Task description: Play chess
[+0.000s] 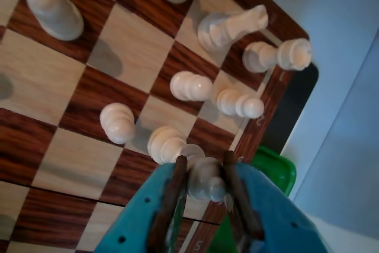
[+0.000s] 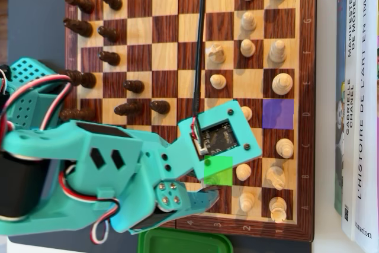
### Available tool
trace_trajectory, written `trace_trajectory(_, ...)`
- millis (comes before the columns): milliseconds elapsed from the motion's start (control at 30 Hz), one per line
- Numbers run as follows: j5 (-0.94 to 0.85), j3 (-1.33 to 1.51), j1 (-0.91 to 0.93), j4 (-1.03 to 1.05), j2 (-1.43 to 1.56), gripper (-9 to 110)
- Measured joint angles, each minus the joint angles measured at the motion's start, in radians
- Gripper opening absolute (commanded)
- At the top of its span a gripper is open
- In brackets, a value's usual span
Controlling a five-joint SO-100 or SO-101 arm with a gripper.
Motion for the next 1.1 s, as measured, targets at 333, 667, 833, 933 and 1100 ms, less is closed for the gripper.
trace_trajectory(333,0.000,0.006,-0.014,0.000,0.009,10)
trace_trajectory(667,0.000,0.008,-0.012,-0.005,-0.040,10)
trace_trajectory(833,-0.002,0.008,-0.009,-0.054,-0.044,10)
trace_trajectory(933,-0.002,0.008,0.005,-0.054,-0.044,10)
trace_trajectory(1100,-0.002,0.008,0.008,-0.054,-0.044,10)
